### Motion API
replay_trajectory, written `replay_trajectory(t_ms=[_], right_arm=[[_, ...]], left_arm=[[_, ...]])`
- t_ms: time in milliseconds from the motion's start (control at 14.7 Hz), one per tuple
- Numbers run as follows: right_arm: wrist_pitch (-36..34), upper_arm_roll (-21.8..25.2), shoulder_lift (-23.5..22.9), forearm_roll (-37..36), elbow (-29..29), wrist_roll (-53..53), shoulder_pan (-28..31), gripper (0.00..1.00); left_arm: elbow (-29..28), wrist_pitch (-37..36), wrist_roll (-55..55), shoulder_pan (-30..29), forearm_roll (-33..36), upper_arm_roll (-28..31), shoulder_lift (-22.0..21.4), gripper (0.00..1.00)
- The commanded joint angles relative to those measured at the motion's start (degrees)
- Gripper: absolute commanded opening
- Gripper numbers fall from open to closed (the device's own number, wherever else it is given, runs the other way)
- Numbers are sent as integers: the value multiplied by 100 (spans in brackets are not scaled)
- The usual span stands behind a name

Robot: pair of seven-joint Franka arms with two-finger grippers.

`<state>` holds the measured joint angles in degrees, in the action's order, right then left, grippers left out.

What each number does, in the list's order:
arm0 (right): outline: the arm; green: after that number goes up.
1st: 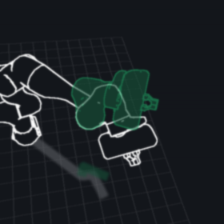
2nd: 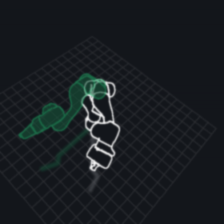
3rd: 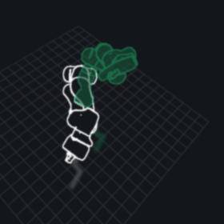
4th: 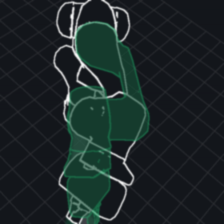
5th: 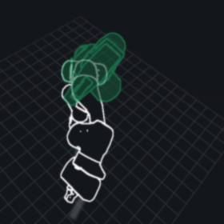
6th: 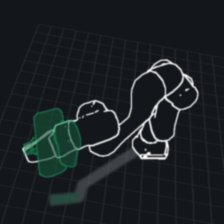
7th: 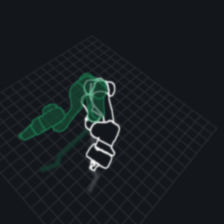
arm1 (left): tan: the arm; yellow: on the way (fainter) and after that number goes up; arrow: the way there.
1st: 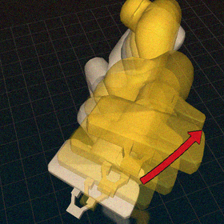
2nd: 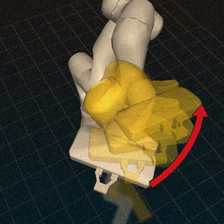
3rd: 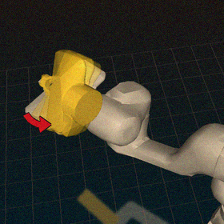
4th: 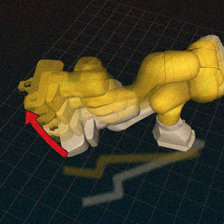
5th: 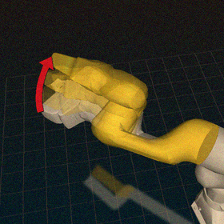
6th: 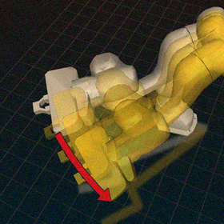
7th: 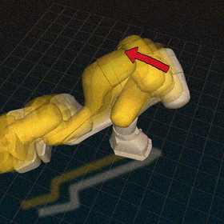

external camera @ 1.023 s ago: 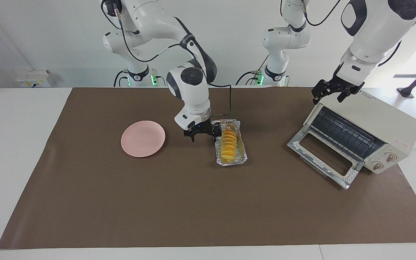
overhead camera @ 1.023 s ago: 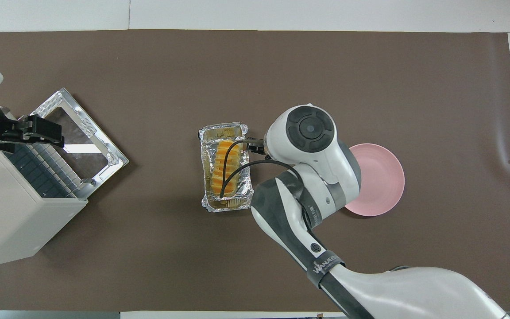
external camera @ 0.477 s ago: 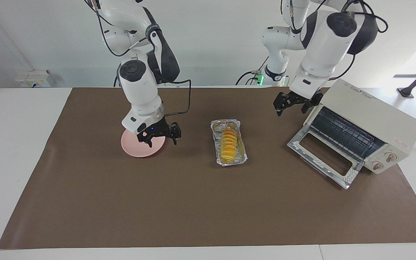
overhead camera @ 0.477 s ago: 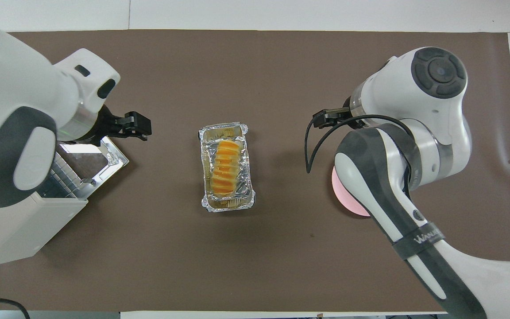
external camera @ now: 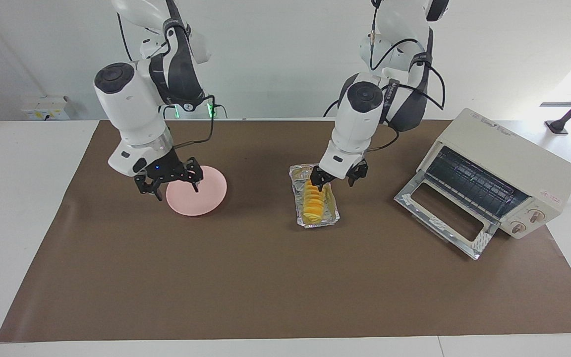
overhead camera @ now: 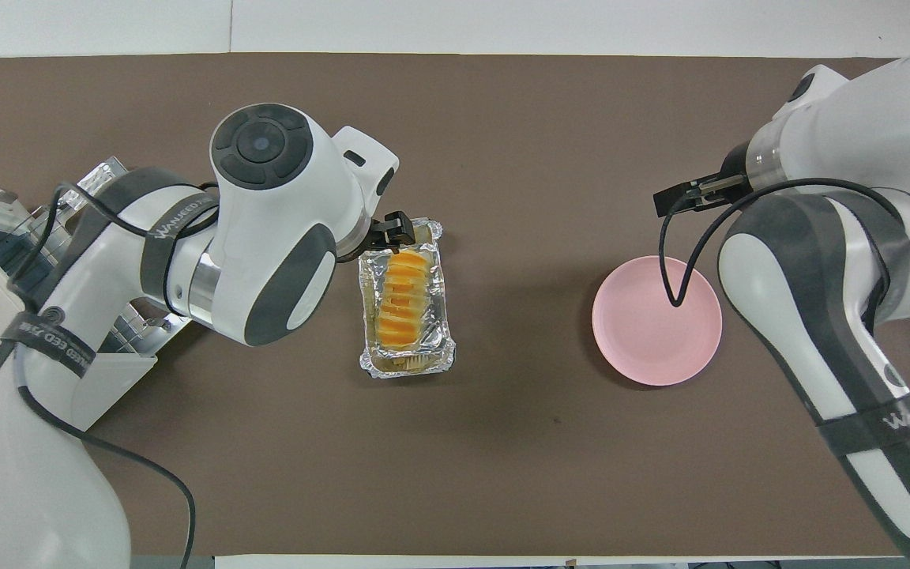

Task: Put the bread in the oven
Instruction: 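Grasp the tray with the left gripper while the right gripper returns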

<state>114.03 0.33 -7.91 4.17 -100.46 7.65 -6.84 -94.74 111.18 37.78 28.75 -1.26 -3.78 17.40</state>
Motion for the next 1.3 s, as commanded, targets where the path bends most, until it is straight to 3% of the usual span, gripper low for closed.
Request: replay_trajectory(t_ms=[0,205,614,886,1023,1227], right_arm=[[-258,-69,280,14,-61,473,331,100],[-591,-69,570,14,-70,712,560,100],[-1568,-69,1221,-30,-96,721,807,100],[-1533,-130,1178,-362,26,738,869,100],[-1655,-156,1020,-425,359,730,895,100],[-2444,-165,739,-321,1106,668,947,100]], left_arm=[[122,140,448,393,38,88,219,100],[307,141,764,736,47,88,588,100],[237,360,906,1088,82,88,738,99],[237,545,924,1220,240,96,1010,96],[237,615,924,1220,249,96,1038,94],[149,729,915,1220,521,88,1055,84]])
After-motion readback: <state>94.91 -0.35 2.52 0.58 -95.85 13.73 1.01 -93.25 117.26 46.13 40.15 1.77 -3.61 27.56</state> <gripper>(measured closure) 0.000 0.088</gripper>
